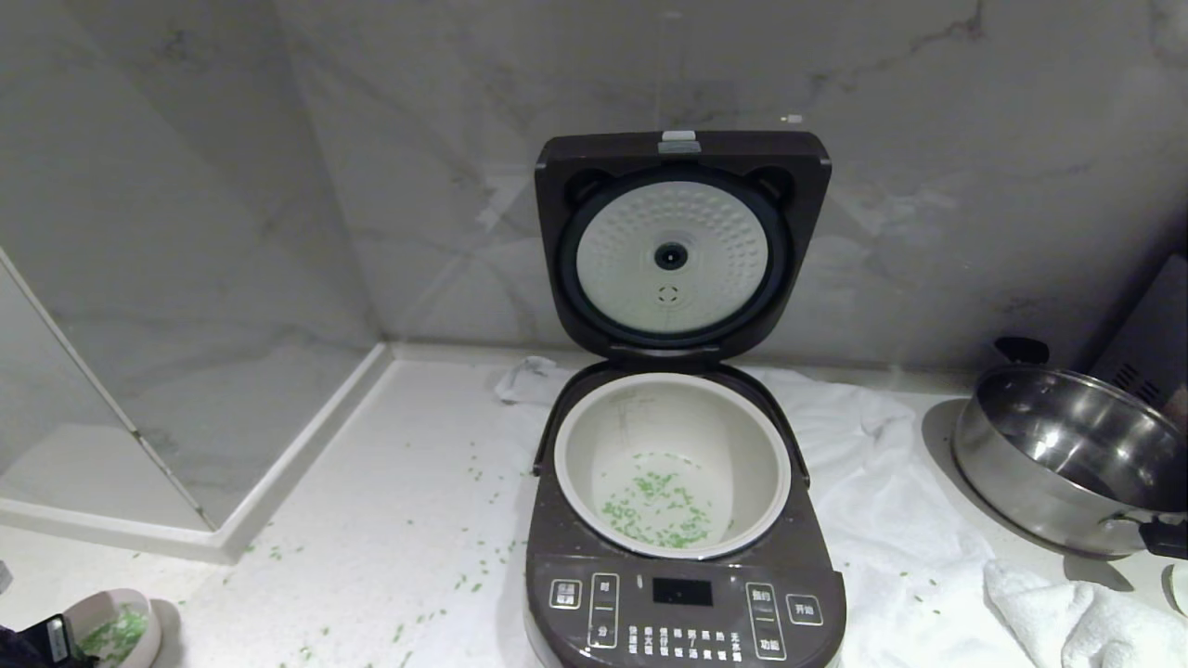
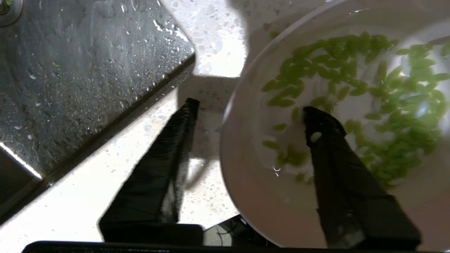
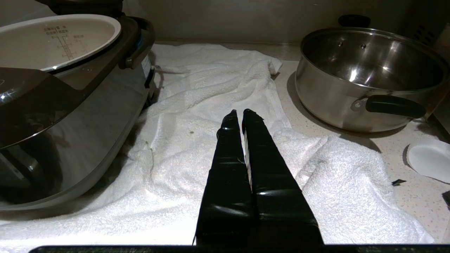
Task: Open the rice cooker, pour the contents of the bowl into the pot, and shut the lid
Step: Pour the water from the bowl into the rice cooker
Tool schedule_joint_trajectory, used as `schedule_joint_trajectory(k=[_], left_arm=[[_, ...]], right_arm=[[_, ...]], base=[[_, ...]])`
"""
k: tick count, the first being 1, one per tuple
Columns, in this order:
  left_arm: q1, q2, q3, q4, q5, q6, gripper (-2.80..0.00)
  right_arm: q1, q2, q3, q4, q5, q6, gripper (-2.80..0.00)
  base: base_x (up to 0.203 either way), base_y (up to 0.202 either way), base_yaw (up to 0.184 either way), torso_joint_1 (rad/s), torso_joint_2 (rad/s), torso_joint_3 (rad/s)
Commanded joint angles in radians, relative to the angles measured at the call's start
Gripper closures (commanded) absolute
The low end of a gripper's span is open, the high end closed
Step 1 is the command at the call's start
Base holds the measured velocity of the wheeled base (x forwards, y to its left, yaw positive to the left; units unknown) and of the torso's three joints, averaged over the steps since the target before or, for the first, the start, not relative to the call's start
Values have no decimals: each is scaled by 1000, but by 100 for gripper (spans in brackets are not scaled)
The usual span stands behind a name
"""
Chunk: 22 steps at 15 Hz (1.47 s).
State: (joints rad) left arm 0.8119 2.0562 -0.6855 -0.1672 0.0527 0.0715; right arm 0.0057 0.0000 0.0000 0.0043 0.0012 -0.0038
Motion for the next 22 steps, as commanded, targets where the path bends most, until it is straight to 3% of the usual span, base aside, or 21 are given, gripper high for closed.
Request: schedule_joint_trajectory(k=[1, 11, 15, 20, 22], left_arm=[[-2, 5, 7, 2, 2, 1, 0], [-11, 6, 16, 6, -10, 1, 0], [-16, -5, 34, 37, -74, -11, 0], [-34, -54, 18, 162, -171, -13, 0], [-50, -61, 18, 163, -174, -15, 0]], right_arm=[[0, -1, 2, 0, 0, -1, 0], [0, -1, 3, 0, 0, -1, 0], [0, -2, 2, 0, 0, -1, 0], [0, -2, 3, 0, 0, -1, 0], [0, -2, 2, 0, 0, -1, 0]], base=[[0, 0, 0, 0, 0, 0], [0, 0, 0, 0, 0, 0], [0, 0, 0, 0, 0, 0], [0, 0, 0, 0, 0, 0], [0, 0, 0, 0, 0, 0]])
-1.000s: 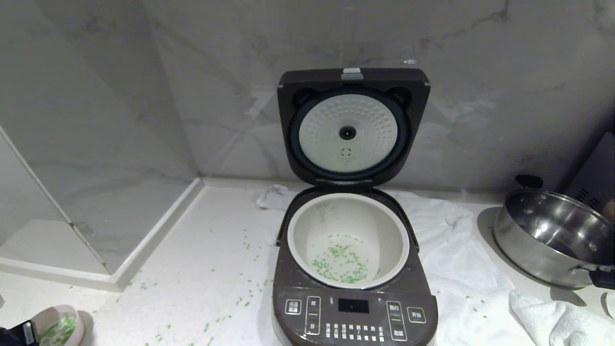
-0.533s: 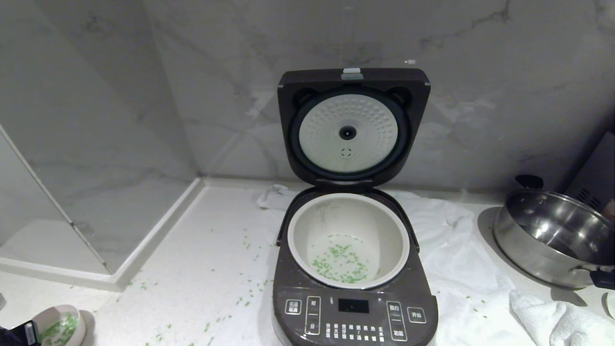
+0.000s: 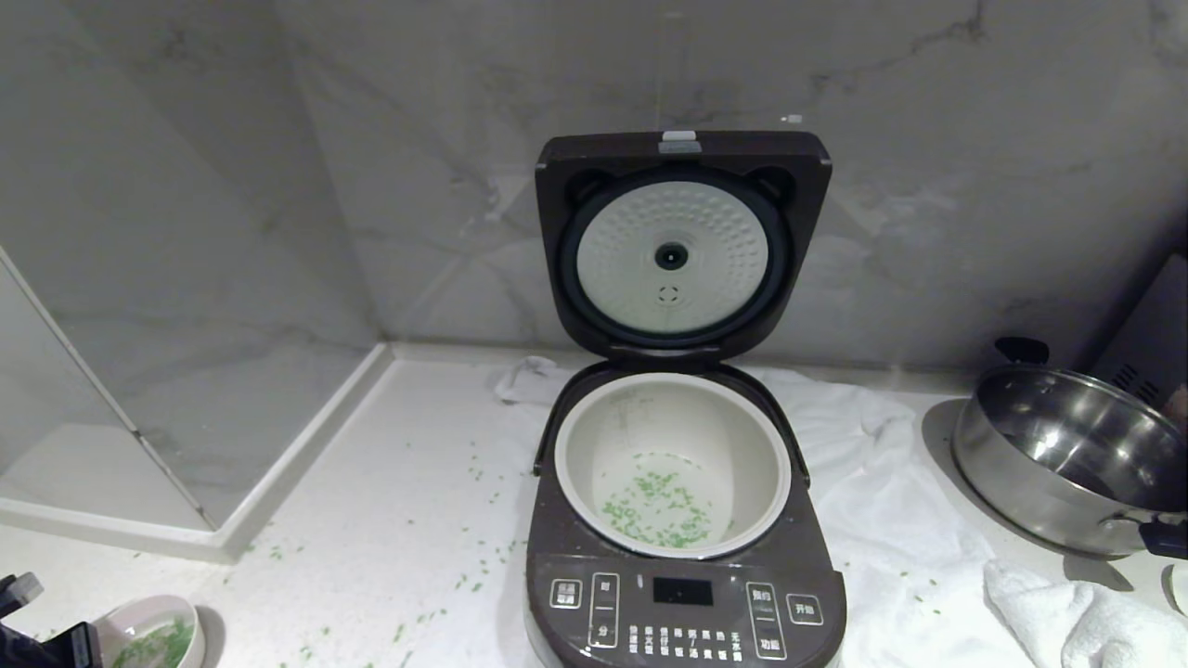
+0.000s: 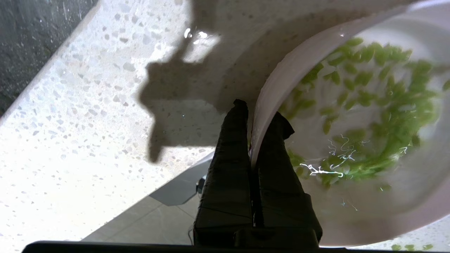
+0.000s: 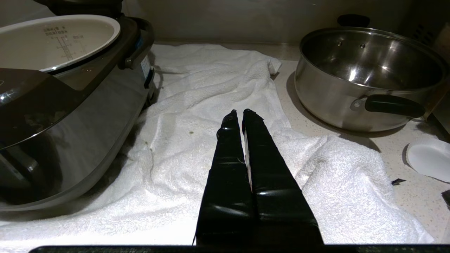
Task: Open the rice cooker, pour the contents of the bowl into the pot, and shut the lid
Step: Pour the water from the bowl into the rice cooker
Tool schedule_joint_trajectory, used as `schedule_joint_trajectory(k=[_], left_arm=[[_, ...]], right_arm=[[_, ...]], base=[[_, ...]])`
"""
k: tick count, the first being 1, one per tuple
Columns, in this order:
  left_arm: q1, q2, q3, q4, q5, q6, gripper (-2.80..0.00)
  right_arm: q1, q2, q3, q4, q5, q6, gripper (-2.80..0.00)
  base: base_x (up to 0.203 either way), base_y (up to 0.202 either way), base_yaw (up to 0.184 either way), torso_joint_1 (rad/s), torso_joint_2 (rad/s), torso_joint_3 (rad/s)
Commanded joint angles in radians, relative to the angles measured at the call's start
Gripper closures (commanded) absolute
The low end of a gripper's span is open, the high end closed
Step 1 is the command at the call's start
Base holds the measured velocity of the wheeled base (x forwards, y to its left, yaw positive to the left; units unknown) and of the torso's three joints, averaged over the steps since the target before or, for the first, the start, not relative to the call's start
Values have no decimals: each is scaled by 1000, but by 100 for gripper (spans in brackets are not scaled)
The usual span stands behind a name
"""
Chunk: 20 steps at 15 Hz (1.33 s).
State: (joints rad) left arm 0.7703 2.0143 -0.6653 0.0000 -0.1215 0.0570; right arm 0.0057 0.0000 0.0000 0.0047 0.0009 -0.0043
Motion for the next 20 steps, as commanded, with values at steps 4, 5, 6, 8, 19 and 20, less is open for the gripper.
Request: schedule_joint_trajectory(k=[4, 5, 6, 8, 19, 20], left_arm=[[-58, -61, 6, 8, 0, -27, 0], [-77, -76, 5, 21, 0, -32, 0], [-98, -91, 0, 37, 0, -46, 0], [-153, -122, -11, 66, 0, -76, 0], [-405, -155, -126, 214, 0, -249, 0], [-434, -163, -149, 243, 0, -268, 0]], right_arm=[[0, -2, 2, 0, 1, 0, 0], [0, -2, 3, 0, 1, 0, 0], [0, -2, 2, 0, 1, 0, 0], [0, -2, 2, 0, 1, 0, 0], [0, -2, 3, 0, 1, 0, 0], [0, -2, 3, 0, 1, 0, 0]], base=[[0, 0, 0, 0, 0, 0], [0, 0, 0, 0, 0, 0], [0, 0, 0, 0, 0, 0], [0, 0, 0, 0, 0, 0], [0, 0, 0, 0, 0, 0], [0, 0, 0, 0, 0, 0]])
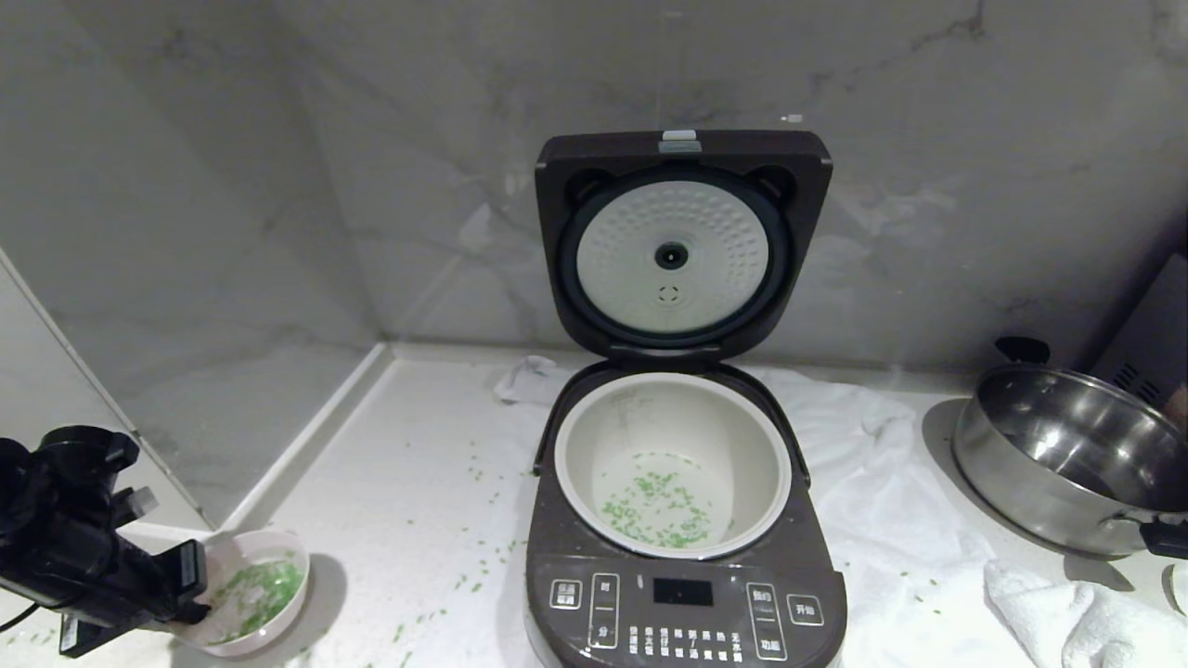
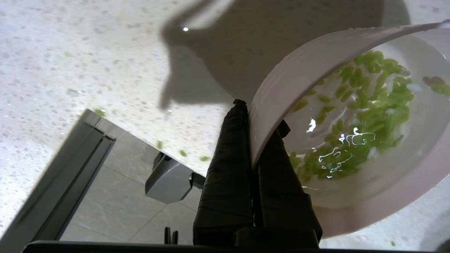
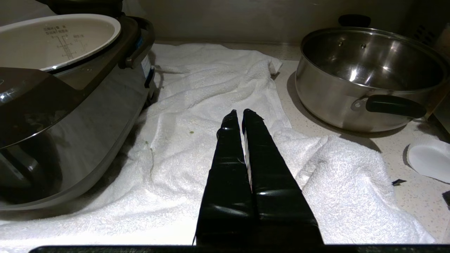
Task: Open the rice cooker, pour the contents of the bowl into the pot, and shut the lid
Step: Pour the water from the bowl into the rice cooker
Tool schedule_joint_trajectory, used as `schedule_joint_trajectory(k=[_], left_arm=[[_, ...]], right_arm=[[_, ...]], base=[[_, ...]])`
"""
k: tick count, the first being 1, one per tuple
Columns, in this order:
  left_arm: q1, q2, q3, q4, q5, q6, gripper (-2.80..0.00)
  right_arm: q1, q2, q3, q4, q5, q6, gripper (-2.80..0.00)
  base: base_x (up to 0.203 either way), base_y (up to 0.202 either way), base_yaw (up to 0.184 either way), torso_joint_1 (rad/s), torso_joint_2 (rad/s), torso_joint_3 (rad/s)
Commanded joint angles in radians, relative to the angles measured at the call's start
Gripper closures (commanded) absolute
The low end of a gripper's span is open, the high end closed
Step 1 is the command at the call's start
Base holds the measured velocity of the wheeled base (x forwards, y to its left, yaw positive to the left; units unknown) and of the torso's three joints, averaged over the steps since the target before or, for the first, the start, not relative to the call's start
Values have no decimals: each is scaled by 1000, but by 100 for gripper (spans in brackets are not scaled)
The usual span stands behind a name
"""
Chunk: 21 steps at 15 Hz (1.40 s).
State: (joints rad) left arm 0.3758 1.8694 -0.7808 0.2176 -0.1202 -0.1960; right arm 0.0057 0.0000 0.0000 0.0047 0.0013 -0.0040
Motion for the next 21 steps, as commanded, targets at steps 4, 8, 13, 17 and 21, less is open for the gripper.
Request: schedule_joint_trajectory(k=[4, 8, 13, 17, 21], left_arm=[[-151, -36, -112, 114, -1, -87, 0], [-220, -57, -138, 160, -1, -137, 0], [-230, -92, -108, 188, -1, -155, 0], [-278, -108, -143, 205, -1, -189, 0], [-356, -102, -251, 289, -1, -245, 0]], right_arm=[[0, -2, 3, 0, 0, -1, 0], [0, -2, 2, 0, 0, -1, 0], [0, -1, 3, 0, 0, -1, 0], [0, -2, 2, 0, 0, -1, 0], [0, -1, 2, 0, 0, -1, 0]], base=[[0, 0, 0, 0, 0, 0], [0, 0, 0, 0, 0, 0], [0, 0, 0, 0, 0, 0], [0, 0, 0, 0, 0, 0], [0, 0, 0, 0, 0, 0]])
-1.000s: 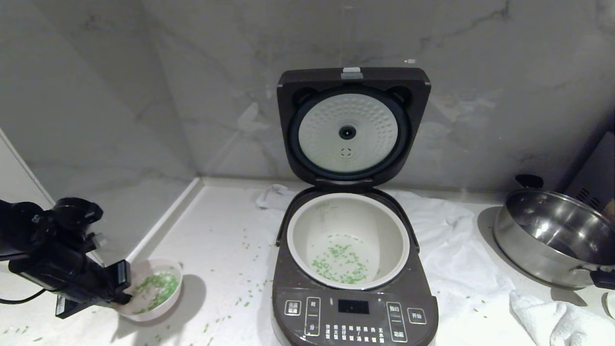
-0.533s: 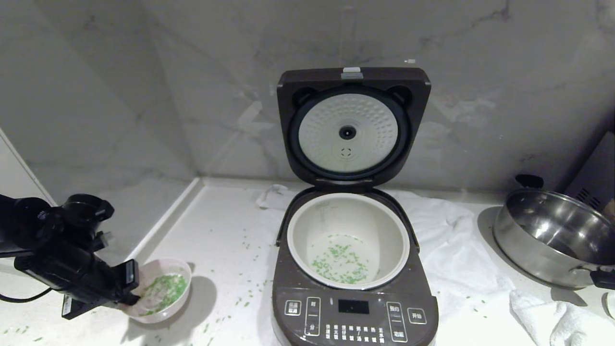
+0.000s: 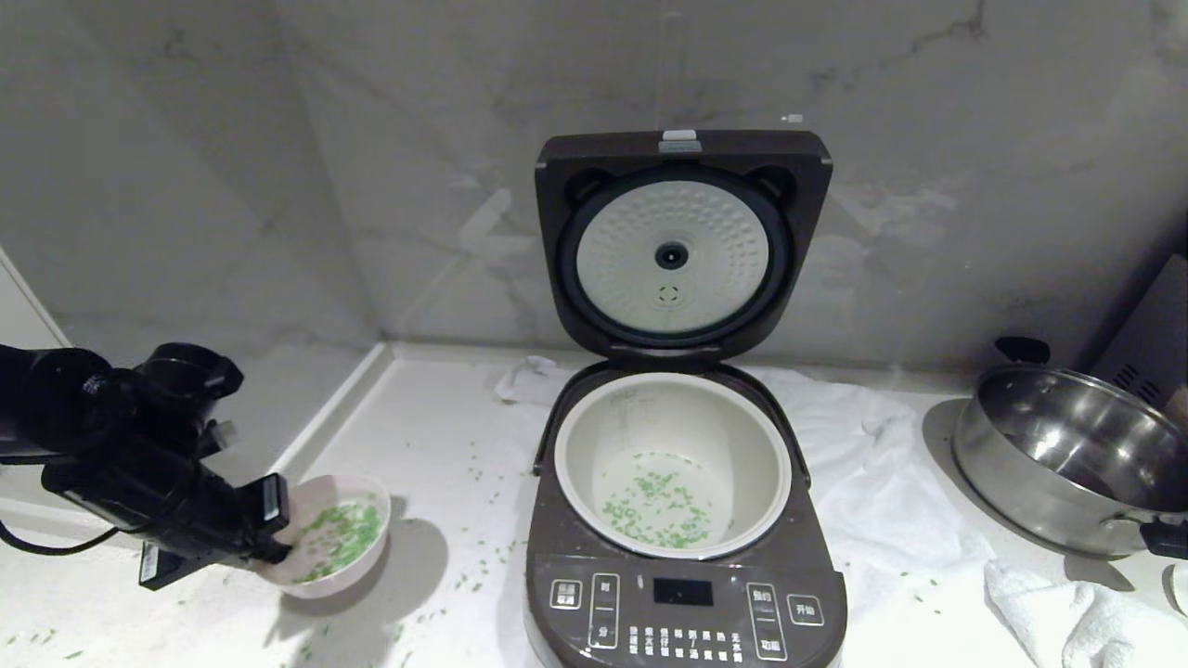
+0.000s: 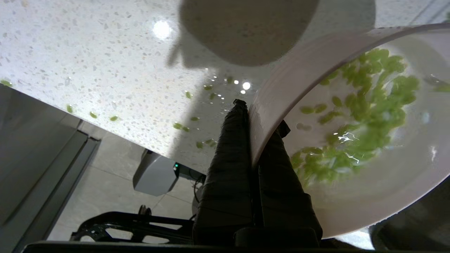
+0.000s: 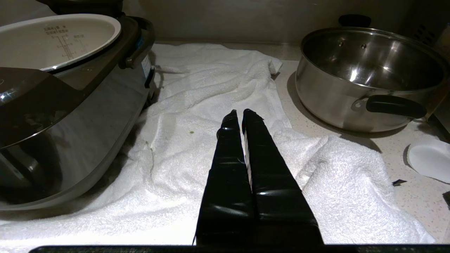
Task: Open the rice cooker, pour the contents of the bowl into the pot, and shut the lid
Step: Pour the water from the bowl into the rice cooker
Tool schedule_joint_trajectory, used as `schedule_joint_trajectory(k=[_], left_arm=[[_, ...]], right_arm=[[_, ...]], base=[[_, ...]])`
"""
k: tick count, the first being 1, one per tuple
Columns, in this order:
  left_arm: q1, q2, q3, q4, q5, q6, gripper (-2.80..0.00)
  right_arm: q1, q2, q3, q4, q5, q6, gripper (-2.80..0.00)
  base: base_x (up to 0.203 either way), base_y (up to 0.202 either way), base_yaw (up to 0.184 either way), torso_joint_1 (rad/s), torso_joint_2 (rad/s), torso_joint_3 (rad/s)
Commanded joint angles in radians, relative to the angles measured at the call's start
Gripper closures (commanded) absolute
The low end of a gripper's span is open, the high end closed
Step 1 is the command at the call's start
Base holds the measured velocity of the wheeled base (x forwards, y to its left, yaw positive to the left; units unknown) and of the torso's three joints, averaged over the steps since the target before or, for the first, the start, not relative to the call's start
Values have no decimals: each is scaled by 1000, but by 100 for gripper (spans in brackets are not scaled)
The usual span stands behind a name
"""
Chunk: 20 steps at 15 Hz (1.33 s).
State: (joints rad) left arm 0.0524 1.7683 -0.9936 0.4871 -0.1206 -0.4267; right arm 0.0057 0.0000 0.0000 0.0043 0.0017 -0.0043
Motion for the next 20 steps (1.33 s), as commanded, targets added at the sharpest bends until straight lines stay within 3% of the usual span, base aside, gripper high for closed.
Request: schedule_joint_trajectory(k=[1, 20], left_arm=[[-54, 0, -60, 30, -1, -29, 0], [-309, 199, -682, 350, -1, -177, 0]], right_arm=[[0, -2, 2, 0, 0, 0, 0], [0, -2, 2, 0, 0, 0, 0]], base=[[0, 0, 0, 0, 0, 0], [0, 0, 0, 0, 0, 0]])
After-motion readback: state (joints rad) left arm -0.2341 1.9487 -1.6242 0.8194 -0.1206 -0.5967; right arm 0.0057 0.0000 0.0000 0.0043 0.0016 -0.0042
